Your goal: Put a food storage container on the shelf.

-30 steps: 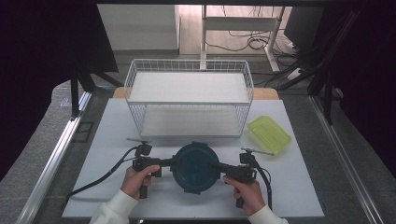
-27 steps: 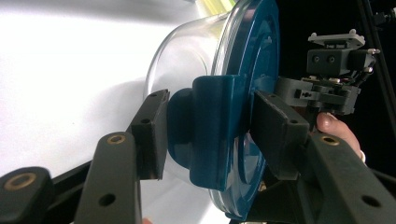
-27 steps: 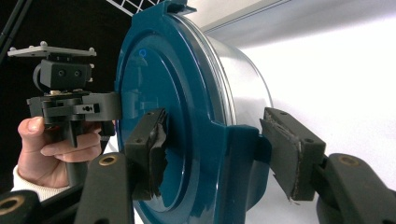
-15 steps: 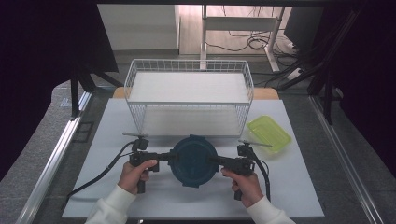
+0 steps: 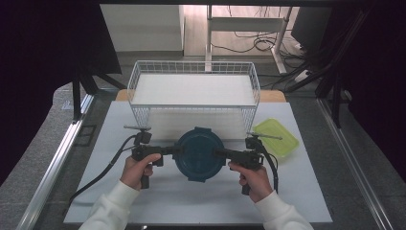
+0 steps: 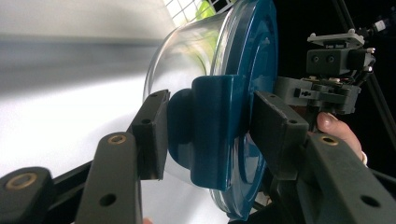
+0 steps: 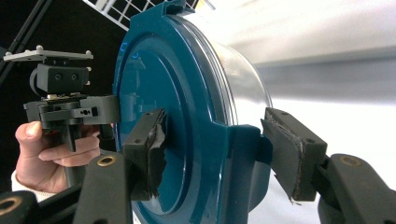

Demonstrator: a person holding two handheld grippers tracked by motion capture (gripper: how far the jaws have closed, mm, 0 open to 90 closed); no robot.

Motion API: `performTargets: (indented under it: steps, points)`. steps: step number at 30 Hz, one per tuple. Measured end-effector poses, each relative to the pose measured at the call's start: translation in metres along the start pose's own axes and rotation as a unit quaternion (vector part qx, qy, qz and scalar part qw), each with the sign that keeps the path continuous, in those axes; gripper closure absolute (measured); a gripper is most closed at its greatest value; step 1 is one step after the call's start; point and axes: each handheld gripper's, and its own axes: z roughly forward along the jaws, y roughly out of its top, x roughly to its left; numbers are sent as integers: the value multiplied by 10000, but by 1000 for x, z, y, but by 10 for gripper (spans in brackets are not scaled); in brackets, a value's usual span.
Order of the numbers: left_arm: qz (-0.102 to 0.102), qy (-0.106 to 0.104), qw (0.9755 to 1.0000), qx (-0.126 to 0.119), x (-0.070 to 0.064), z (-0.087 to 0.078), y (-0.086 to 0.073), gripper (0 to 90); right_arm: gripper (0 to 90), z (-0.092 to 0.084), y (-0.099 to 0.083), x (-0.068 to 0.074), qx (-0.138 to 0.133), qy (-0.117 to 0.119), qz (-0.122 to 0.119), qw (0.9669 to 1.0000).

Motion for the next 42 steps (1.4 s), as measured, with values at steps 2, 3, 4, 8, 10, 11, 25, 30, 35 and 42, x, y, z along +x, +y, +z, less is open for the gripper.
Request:
performTargets:
  steps: [2, 3, 4, 8, 10, 11, 25, 30, 35, 42]
  points:
    - [30, 0, 10000, -24, -2, -2, 4, 492, 407, -1, 5, 3, -16, 1, -32, 10000]
    - [38, -1, 10000, -60, -4, -2, 6, 492, 407, -1, 6, 4, -25, 10, -49, 10000]
    - [46, -6, 10000, -69, -4, -3, 8, 492, 407, -2, 9, 5, -42, 5, -57, 10000]
    - [61, -16, 9999, -101, -8, -5, 15, 492, 407, -3, 17, 10, -78, -4, -87, 9999]
    - [109, -4, 9999, -119, -10, -7, 18, 492, 407, -3, 21, 12, -93, 8, -100, 9999]
    - [107, -4, 9998, -142, -11, -8, 20, 492, 407, -3, 23, 14, -100, 3, -110, 9999]
    - [143, -20, 9994, -316, -20, -19, 46, 491, 406, -1, 53, 31, -174, 12, -231, 9996]
    - [149, -36, 9991, -391, -24, -23, 56, 491, 406, -1, 65, 37, -200, 4, -270, 9994]
    - [179, -55, 9989, -422, -29, -28, 64, 491, 407, -3, 75, 46, -222, -5, -362, 9991]
    - [230, -39, 9984, -507, -40, -33, 79, 491, 406, -6, 90, 56, -266, 21, -376, 9989]
